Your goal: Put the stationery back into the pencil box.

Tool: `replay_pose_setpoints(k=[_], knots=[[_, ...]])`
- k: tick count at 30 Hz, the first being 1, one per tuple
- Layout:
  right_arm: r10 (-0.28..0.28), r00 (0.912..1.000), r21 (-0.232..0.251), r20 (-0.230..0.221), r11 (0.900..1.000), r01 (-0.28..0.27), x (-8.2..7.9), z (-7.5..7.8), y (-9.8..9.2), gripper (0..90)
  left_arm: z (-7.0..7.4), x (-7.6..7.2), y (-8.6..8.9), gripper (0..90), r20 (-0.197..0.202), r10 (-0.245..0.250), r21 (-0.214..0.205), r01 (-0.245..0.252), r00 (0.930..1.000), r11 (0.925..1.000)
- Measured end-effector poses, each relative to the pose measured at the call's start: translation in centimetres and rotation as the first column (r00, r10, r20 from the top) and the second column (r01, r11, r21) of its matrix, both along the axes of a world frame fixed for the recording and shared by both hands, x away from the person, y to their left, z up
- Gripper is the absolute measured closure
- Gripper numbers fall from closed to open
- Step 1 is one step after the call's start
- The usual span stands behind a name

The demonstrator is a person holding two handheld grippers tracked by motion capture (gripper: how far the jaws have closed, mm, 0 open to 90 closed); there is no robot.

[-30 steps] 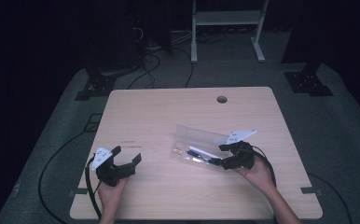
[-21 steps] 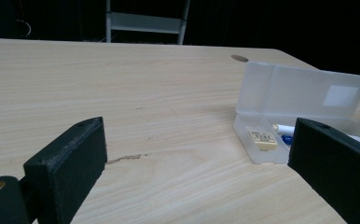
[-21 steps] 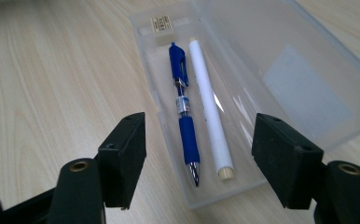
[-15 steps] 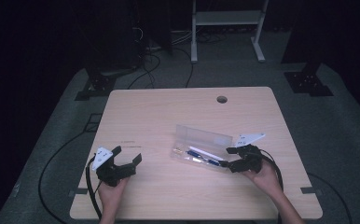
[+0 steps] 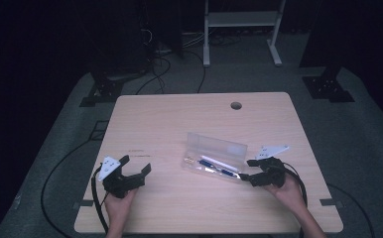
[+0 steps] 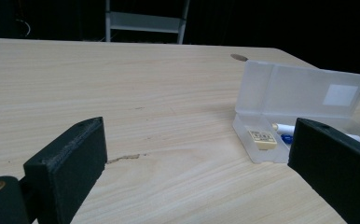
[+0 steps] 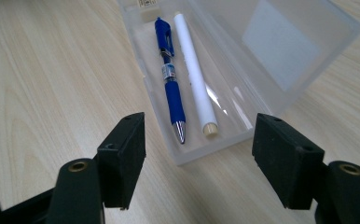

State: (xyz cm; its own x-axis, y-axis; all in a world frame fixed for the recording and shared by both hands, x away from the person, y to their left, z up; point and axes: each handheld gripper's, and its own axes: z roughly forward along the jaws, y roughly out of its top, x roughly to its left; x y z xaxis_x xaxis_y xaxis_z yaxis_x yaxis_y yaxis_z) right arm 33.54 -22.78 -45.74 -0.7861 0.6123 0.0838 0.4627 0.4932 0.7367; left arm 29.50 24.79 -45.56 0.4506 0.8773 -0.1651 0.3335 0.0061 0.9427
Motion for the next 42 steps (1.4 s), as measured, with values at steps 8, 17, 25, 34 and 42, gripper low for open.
replay_pose_setpoints(k=[8,17,25,34,42], knots=[[-0.015,0.9999,-0.004,-0.006,0.9999,0.015,-0.4,-0.6,-1.1,34.1,0.0,0.0,0.0,3.4,0.0,-0.001,0.0,0.001,1.0,1.0],[-0.032,0.9993,-0.007,-0.018,0.9995,0.032,-0.8,-0.9,-1.8,33.8,0.0,0.0,-0.1,3.4,0.0,0.0,-0.001,0.0,1.0,1.0],[-0.045,0.9986,0.002,-0.027,0.999,0.045,-1.3,-1.4,-2.4,33.8,0.0,0.0,-0.1,3.4,0.001,0.0,0.0,0.0,1.0,1.0],[-0.061,0.9977,0.006,-0.028,0.9981,0.061,-2.1,-1.7,-3.7,33.8,0.0,0.0,-0.1,3.4,0.001,-0.001,-0.002,0.001,1.0,1.0],[-0.083,0.9961,0.021,-0.031,0.9963,0.084,-2.7,-1.9,-4.8,33.4,0.0,0.0,-0.2,3.4,-0.003,-0.005,0.002,0.005,1.0,1.0]])
